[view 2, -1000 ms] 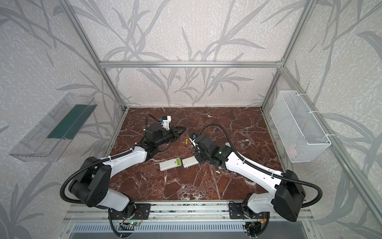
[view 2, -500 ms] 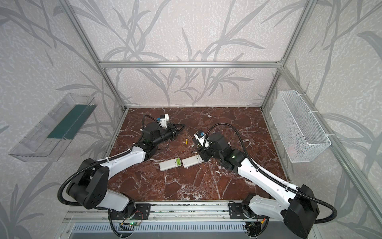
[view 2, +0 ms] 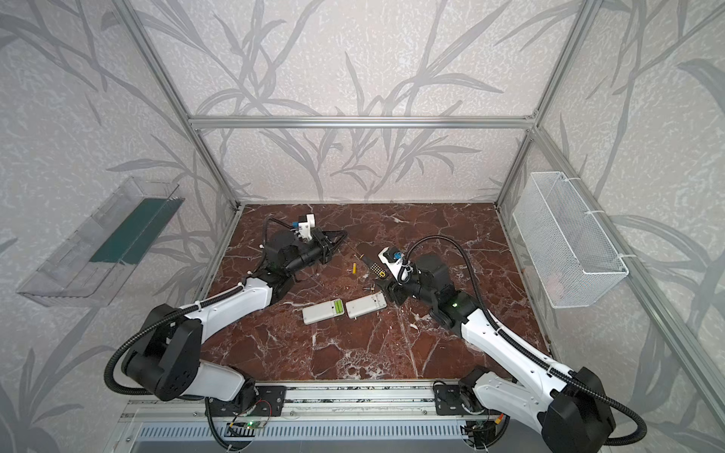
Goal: Unload the batteries from the remote control
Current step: 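Lift the screwdriver with the right gripper and carry it above the remotes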
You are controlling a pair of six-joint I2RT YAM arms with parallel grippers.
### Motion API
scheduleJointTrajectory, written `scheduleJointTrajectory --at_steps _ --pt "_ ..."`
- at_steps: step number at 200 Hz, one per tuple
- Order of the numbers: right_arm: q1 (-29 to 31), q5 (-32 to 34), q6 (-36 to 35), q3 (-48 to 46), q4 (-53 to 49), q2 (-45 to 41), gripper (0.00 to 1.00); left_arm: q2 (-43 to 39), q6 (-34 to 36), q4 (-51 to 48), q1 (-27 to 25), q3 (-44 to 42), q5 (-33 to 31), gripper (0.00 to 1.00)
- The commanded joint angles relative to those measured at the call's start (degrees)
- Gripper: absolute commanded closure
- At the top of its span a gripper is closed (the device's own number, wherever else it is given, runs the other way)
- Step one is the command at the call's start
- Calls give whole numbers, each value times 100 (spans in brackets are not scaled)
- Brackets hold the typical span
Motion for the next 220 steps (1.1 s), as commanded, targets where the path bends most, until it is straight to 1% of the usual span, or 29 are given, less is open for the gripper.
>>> scheduleJointTrajectory --at_steps 1,64,101,124,158,184,201,220 --pt "-38 -417 -136 10 598 -65 39 -179 -199 252 41 -20 132 100" --pt "-32 -461 -84 54 944 284 44 -177 -212 242 36 -36 161 100" --pt "-64 -427 -40 11 1069 329 48 -164 -224 251 46 -41 186 100" --pt "-99 -476 13 0 1118 340 52 -151 -249 307 55 -53 194 100" --pt "-114 -543 39 55 1118 455 63 -117 -313 418 68 -70 229 100" --pt "-125 -544 24 102 1083 540 64 -114 -321 430 67 -69 245 100" --pt "-122 -533 0 159 1002 587 60 -105 -322 445 76 -58 271 100" --pt "-123 -521 -13 162 1010 588 59 -110 -317 444 89 -75 273 100"
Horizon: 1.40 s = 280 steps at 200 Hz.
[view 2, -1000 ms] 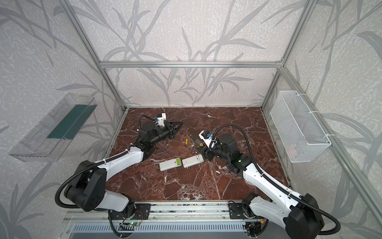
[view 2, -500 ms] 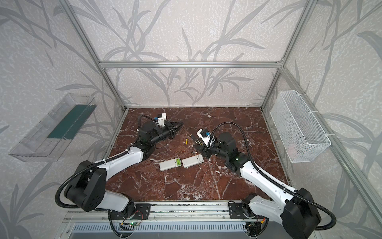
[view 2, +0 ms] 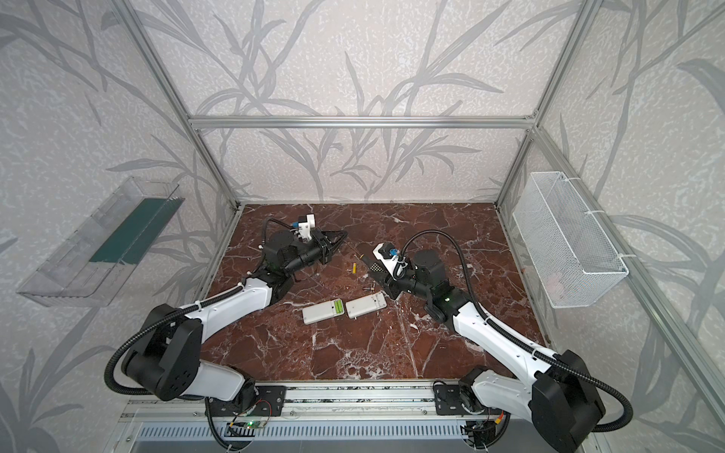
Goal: Unload the batteries from the remote control
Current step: 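Lift the screwdriver with the right gripper and carry it above the remotes, then lower the left gripper onto the green-battery remote while the right holds the screwdriver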
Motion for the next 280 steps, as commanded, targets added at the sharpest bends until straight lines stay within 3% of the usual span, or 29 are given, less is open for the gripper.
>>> scheduleJointTrajectory --at_steps 1,35,73,107,134,213,218,236,247,267,280 --pt "-22 -77 4 160 68 18 59 -111 -173 316 37 -41 142 100" --pt "-25 -57 35 155 137 -8 60 -94 -175 325 60 -69 145 100" --pt "-29 -61 101 141 245 -69 48 -101 -188 339 93 -117 150 100" --pt "-29 -70 100 163 257 -61 49 -95 -197 364 111 -143 156 100" --pt "-36 -103 118 169 245 1 55 -99 -227 398 120 -139 171 100" --pt "-51 -195 -31 269 59 10 90 -2 -99 336 165 -99 297 100" --pt "-42 -182 -67 292 -32 5 92 14 -19 284 180 -65 353 92" --pt "-40 -50 -182 362 -378 -32 96 -6 365 -195 266 82 465 42" --pt "-26 65 -252 404 -631 -60 100 -75 739 -698 340 180 422 24" --pt "9 340 -347 487 -1147 -145 100 -258 1767 -2023 524 522 214 2" --pt "39 488 -365 489 -1394 -238 100 -400 2676 -3049 616 808 -156 1"
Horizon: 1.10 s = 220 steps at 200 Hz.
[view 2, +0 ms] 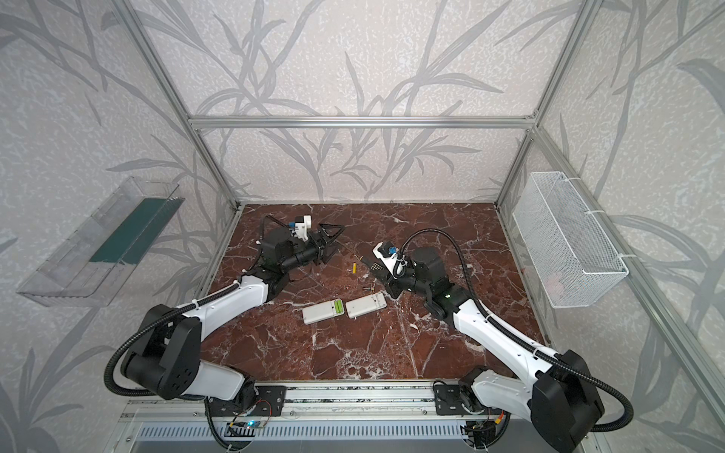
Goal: Unload the batteries from the remote control
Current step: 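Lower the left gripper onto the green-battery remote while the right holds the screwdriver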
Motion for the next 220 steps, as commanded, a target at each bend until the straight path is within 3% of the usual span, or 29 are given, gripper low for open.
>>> scheduleJointTrajectory --at_steps 1,21,56,73,122,171,220 --pt "56 335 -166 224 -673 -248 100 -393 1700 -1856 170 575 -410 1" --pt "134 578 -202 211 -965 -414 100 -564 3208 -3286 192 1042 -1352 1" --pt "427 1136 -388 292 -1568 -568 100 -753 5380 -4330 199 1315 -2354 1" --pt "559 1311 -302 454 -1969 -516 100 -825 6787 -4718 165 1325 -2412 1" --pt "775 1493 238 885 -3024 -179 100 -892 9653 -5649 74 1130 -2392 1" --pt "941 1274 742 1037 -3550 -6 100 -930 11455 -6662 -339 766 -2271 1" --pt "999 1213 905 1015 -3734 126 100 -636 11705 -7104 -903 321 -2376 2"
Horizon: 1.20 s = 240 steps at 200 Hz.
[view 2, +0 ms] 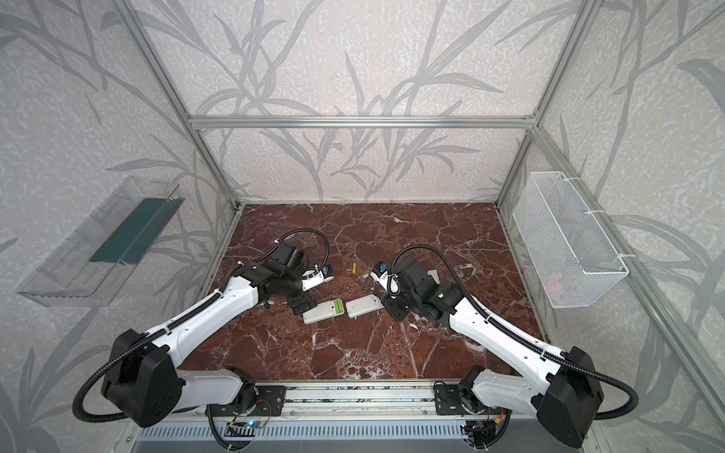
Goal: Unload the batteries from the remote control
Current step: 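Lower the left gripper onto the green-battery remote while the right holds the screwdriver, then grasp the green-battery remote with the left gripper and pull it toward the right gripper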
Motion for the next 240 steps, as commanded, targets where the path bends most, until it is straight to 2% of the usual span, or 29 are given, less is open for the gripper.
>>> scheduleJointTrajectory --at_steps 1,81,143,173,197,240 --pt "41 -144 178 180 -163 12 100 97 501 -494 -160 -162 -17 2" --pt "173 -144 459 205 -182 100 100 664 401 -195 -219 -327 194 5" --pt "173 -116 495 66 -13 -48 100 1318 152 187 -325 -228 145 13" --pt "173 -66 455 11 17 -141 100 1602 66 277 -348 -193 14 21" --pt "173 -53 433 -22 0 -207 100 1802 31 270 -349 -152 -78 32" --pt "173 41 416 -85 -3 -334 100 1860 38 419 -411 -192 -91 47"
